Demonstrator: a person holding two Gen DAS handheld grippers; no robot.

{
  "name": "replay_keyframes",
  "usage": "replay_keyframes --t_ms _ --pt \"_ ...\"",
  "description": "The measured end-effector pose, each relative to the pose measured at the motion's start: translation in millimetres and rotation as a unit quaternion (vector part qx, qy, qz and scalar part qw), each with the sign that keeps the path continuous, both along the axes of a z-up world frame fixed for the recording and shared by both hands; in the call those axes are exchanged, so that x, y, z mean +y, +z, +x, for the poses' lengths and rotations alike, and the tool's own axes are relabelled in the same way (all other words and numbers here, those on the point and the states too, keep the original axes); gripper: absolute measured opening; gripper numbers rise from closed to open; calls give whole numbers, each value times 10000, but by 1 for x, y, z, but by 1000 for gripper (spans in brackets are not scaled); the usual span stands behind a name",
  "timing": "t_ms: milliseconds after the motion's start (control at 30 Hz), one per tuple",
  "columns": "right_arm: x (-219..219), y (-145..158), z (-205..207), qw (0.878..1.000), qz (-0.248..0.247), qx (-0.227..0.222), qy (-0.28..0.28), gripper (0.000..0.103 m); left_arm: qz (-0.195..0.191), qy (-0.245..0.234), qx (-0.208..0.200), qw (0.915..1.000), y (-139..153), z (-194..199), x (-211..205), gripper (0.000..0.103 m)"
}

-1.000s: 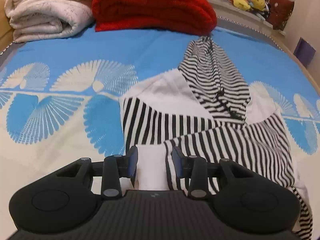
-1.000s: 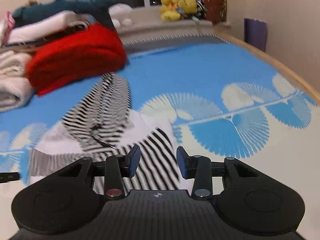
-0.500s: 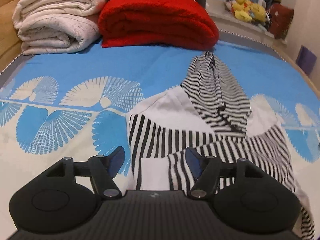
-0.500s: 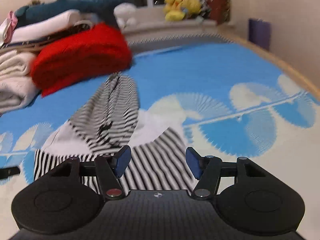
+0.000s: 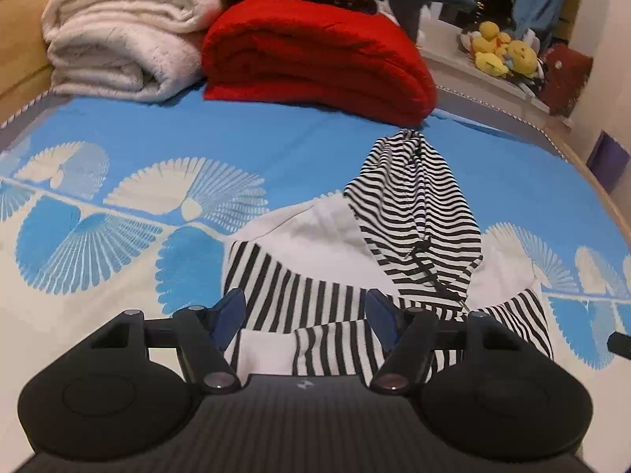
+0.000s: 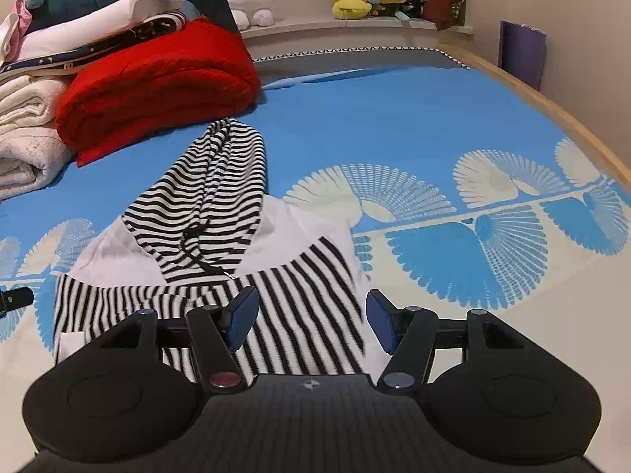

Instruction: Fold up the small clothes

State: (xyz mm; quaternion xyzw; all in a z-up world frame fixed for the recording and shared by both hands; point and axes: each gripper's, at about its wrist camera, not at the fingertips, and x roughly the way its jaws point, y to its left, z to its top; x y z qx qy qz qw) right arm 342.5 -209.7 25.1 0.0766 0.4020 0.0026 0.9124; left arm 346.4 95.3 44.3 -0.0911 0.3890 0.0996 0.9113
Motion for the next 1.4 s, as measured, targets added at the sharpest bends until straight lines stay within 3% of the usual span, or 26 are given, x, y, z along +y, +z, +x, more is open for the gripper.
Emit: replay_keyframes --t_ms 200,367,500,667,833,1033,1400 --pt "-14 -3 1 9999 -46 92 -51 62 109 -96 -247 9996 3 2 -15 60" --pt "-21 -3 -2 9999 -34 115 -66 62 440 138 -461 9979 4 -2 -16 34" --pt "-27 -1 -2 9999 -36 106 -38 62 533 147 -558 9969 5 -2 -15 24" --pt "-32 1 -3 9998 -156 85 12 62 520 48 -589 9969 7 0 -16 24" --pt "-30 3 -4 9999 -88 71 104 55 522 -117 -453 9975 1 1 -20 26" --pt "-29 10 -6 9997 -111 -101 187 54 863 -293 -485 9947 -4 2 -30 35" --pt "-25 8 -5 9995 -138 -98 254 53 668 -303 -390 9965 -7 5 -30 41"
